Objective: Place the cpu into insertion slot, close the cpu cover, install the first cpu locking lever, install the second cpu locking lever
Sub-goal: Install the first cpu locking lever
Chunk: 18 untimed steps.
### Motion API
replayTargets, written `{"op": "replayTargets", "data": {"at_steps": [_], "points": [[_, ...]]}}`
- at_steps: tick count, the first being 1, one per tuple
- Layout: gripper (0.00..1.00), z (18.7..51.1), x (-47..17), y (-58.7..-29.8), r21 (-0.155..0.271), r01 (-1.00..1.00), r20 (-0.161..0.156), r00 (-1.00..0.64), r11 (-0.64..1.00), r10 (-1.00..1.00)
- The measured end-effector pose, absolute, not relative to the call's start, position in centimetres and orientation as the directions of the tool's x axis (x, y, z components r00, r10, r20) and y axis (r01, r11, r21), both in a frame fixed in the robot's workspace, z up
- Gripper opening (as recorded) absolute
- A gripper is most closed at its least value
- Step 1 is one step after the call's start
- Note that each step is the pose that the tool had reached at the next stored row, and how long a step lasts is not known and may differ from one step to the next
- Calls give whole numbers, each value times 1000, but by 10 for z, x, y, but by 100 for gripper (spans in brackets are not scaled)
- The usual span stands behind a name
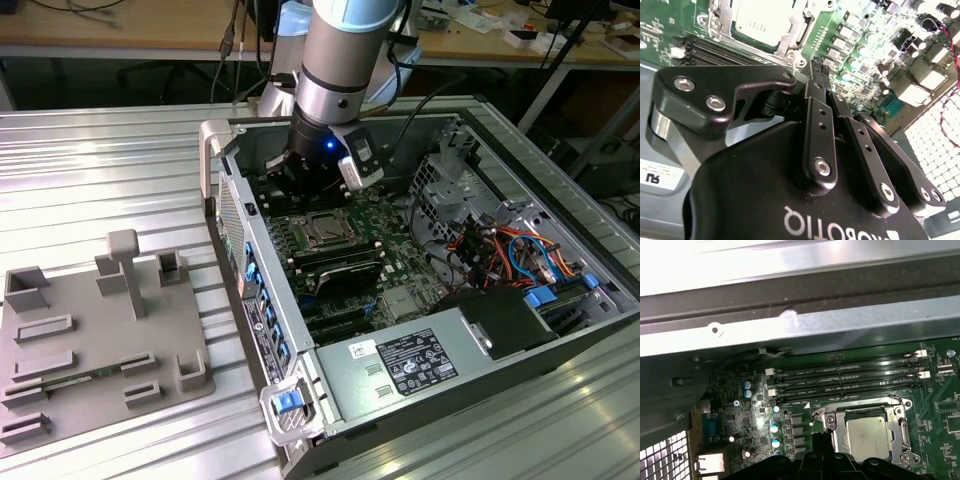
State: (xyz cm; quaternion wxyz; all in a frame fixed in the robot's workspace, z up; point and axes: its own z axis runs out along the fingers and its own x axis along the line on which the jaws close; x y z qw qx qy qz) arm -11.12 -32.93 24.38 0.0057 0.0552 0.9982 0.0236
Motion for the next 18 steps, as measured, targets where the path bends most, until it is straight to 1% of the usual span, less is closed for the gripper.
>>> {"op": "replayTargets", "data": {"at_steps": [13, 18], "points": [[11, 244, -131, -329, 48, 55, -9, -998, 997, 56], [11, 243, -131, -322, 48, 30, -9, -999, 998, 30]]}}
